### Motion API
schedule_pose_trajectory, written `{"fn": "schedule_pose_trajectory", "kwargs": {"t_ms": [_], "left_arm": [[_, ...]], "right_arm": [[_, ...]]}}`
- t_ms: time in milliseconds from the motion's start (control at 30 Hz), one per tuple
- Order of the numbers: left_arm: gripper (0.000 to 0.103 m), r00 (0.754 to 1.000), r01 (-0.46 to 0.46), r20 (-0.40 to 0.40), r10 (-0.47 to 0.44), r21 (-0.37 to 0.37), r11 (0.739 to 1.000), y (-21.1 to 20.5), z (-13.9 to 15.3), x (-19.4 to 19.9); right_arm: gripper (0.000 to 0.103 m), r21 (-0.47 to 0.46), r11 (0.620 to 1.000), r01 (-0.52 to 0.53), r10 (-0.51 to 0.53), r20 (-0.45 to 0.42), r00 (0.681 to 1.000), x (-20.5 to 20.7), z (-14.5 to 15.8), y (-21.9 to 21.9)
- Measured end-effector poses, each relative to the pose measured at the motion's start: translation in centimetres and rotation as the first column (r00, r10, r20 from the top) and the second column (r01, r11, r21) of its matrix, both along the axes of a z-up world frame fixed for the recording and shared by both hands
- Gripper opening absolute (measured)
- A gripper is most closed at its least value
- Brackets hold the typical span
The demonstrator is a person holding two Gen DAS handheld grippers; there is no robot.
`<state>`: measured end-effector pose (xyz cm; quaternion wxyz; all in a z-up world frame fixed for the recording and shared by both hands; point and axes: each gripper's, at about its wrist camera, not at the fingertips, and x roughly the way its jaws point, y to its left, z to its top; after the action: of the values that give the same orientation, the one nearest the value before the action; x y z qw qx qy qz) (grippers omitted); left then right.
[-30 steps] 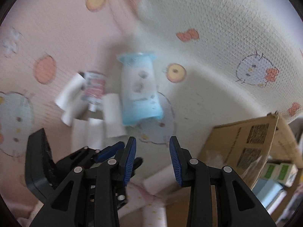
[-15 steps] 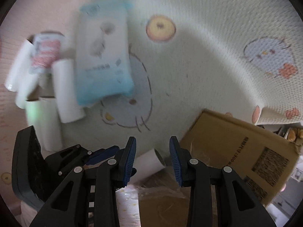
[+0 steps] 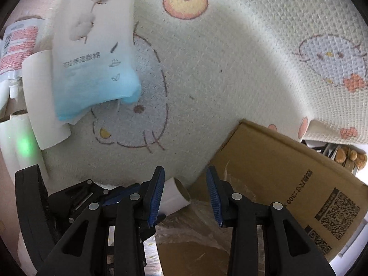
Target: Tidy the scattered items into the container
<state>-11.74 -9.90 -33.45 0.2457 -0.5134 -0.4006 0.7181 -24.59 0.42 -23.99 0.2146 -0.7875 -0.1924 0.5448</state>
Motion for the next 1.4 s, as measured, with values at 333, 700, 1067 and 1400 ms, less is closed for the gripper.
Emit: {"fn": "schedule_pose_trajectory", "kwargs": {"t_ms": [333,700,1067,1400], "left_arm": [[0.048,0.999,-0.023,0.049,0.021,0.048,0.999,0.6,-0.4,-0.5],[0.048,0.949,-0.314,0.097,0.301,0.185,0.931,-3.2,-1.3,-0.1],[0.047,0.941,-0.339,0.04,0.337,0.065,0.939,-3.8,-0.6,0.1],[0.047,0.907,-0.405,-0.162,0.388,-0.089,0.91,-6.5,5.4,3.6]], "right_arm": [[0.04,-0.027,0.998,0.063,-0.065,-0.069,0.995,-0.1,0.9,1.5],[0.04,-0.206,0.957,0.205,-0.236,-0.136,0.962,0.4,0.3,2.9],[0.041,-0.352,0.89,0.291,-0.357,-0.139,0.924,1.3,-1.8,4.4],[0.041,-0.458,0.882,0.113,-0.282,-0.322,0.904,1.3,1.7,0.1]]}}
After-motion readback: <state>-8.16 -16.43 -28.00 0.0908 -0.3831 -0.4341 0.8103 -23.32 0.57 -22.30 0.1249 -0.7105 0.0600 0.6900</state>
